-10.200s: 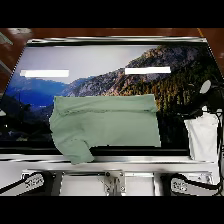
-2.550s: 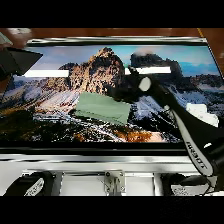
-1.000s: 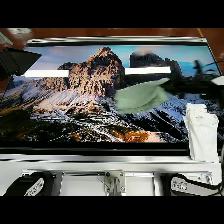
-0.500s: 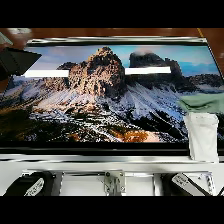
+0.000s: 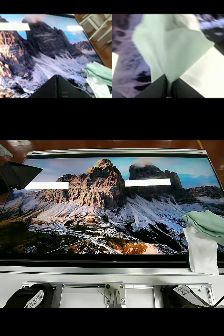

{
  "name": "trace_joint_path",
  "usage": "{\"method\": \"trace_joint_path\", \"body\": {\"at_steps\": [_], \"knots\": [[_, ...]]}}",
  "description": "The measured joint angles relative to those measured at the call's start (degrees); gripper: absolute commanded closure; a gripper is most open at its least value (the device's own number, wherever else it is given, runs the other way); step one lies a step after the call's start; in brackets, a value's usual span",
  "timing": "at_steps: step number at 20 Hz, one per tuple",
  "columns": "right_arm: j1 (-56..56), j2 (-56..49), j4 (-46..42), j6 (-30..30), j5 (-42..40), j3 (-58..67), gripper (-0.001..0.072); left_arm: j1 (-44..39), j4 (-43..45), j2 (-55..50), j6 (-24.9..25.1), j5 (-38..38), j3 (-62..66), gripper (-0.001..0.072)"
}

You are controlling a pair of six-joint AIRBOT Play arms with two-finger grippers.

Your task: Fold the shirts.

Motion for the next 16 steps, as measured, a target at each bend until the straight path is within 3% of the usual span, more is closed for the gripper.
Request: {"method": "trace_joint_path", "body": {"at_steps": [7,8,9,10,11,15,16], "knots": [[-1.6,0.4,-8.3,1.6,0.9,-14.0,0.0647,0.0,0.0,0.0,0.0,-0.6,0.0,0.0666],[-1.6,0.4,-9.2,1.9,1.0,-15.9,0.0607,0.0,0.0,0.0,0.0,-0.6,0.0,0.0666],[-1.6,0.5,-10.0,2.4,0.8,-17.4,0.0428,0.0,0.0,0.0,0.0,-0.7,0.0,0.0666],[-1.7,0.5,-10.5,2.9,0.7,-18.4,0.0187,0.0,0.0,0.0,0.0,-0.7,0.0,0.0666],[-1.7,0.5,-10.9,3.2,0.8,-19.2,0.0129,0.0,0.0,0.0,0.0,-0.7,0.0,0.0666],[-1.7,1.4,-11.8,2.6,3.7,-18.0,0.0134,0.0,0.0,-0.6,0.0,-0.6,0.0,0.0667],[-1.7,2.0,-11.7,2.7,3.8,-16.3,0.0227,-0.1,0.0,-1.1,0.0,-0.6,0.0,0.0668]]}}
